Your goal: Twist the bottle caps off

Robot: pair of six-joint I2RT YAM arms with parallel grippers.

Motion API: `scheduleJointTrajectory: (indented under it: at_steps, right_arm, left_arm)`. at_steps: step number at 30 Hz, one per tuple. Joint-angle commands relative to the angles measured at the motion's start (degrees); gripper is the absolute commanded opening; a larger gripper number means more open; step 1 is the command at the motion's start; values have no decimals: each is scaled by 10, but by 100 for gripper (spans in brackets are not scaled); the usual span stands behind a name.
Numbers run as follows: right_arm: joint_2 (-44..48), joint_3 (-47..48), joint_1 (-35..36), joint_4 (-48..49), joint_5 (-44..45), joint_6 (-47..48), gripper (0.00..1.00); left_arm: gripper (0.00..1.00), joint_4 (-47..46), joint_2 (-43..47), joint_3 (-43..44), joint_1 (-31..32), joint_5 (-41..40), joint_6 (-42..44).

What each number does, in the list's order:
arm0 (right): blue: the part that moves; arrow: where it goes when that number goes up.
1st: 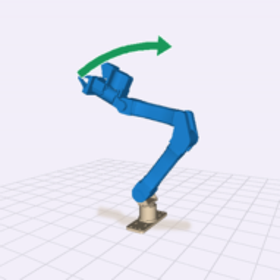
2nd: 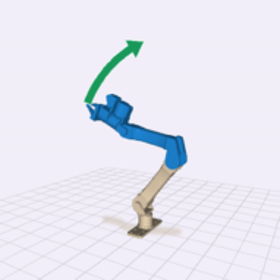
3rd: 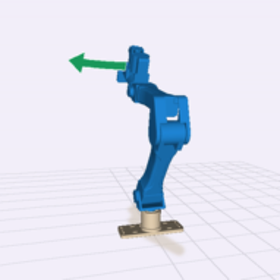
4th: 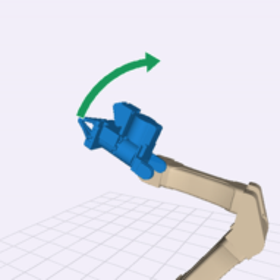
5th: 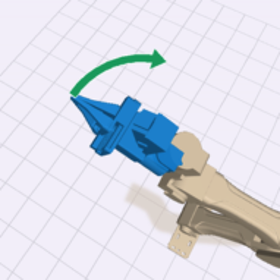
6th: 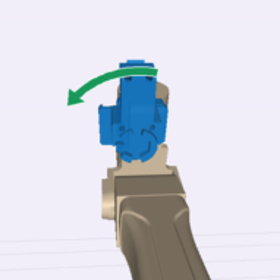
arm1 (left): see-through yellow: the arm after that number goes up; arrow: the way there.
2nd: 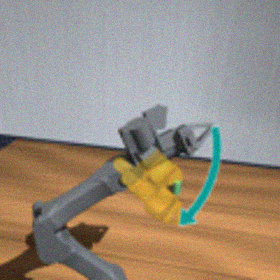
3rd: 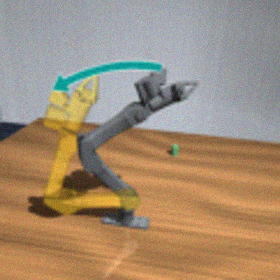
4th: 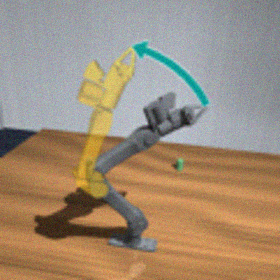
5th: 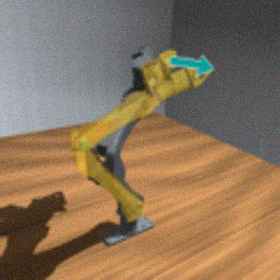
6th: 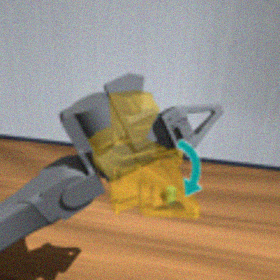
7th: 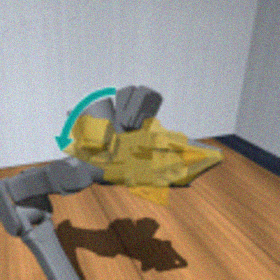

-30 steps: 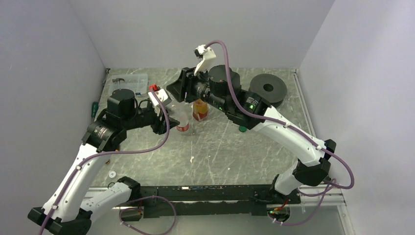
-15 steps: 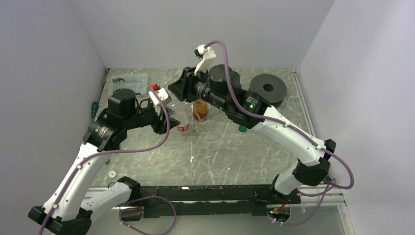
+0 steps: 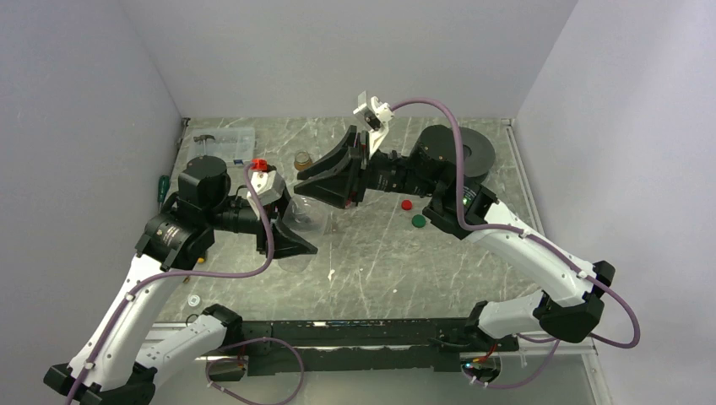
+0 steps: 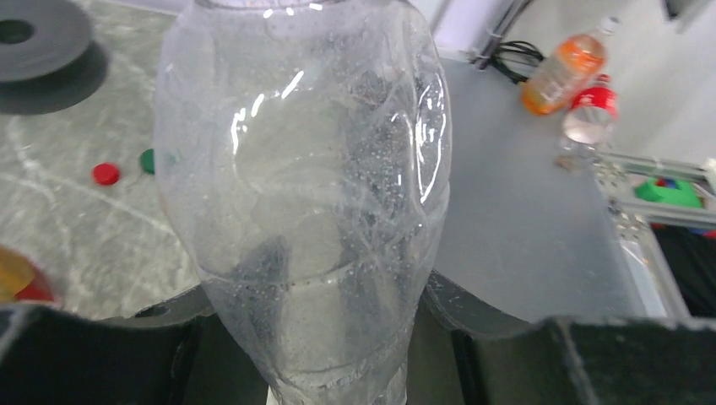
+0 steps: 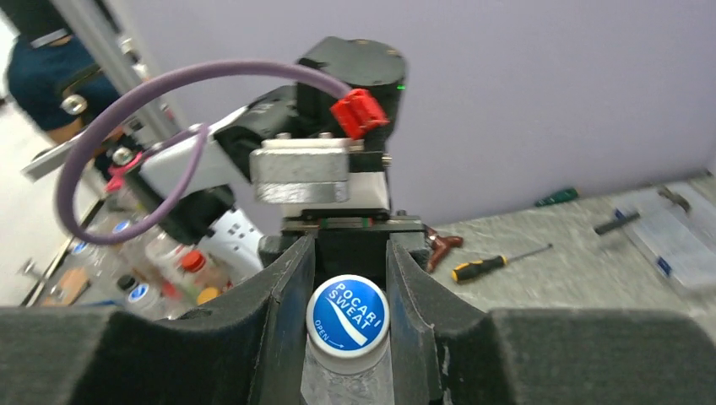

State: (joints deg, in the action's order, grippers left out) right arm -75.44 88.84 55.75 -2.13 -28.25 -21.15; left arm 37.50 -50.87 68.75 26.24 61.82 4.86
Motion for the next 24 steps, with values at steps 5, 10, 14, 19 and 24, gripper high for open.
scheduleJointTrajectory:
  at_steps: [5,10,14,19,24]
  right_arm:
    - [32,-10,-17,24,-174,66,8]
    - [47,-9,-20,-9,46,47,78]
    - [32,21,-18,-57,237,-5,88]
    - [-31,101,1,-174,336,-37,80]
    - [-77,153,24,-223,365,-39,79]
  left_arm:
    - [5,-18,0,30,-5,107,-13]
    - [4,-3,1,26,-5,8,18]
    - [4,2,0,16,-5,-119,65]
    - [4,-10,1,3,-5,-227,86]
    - [3,-16,-2,-3,-5,-277,92]
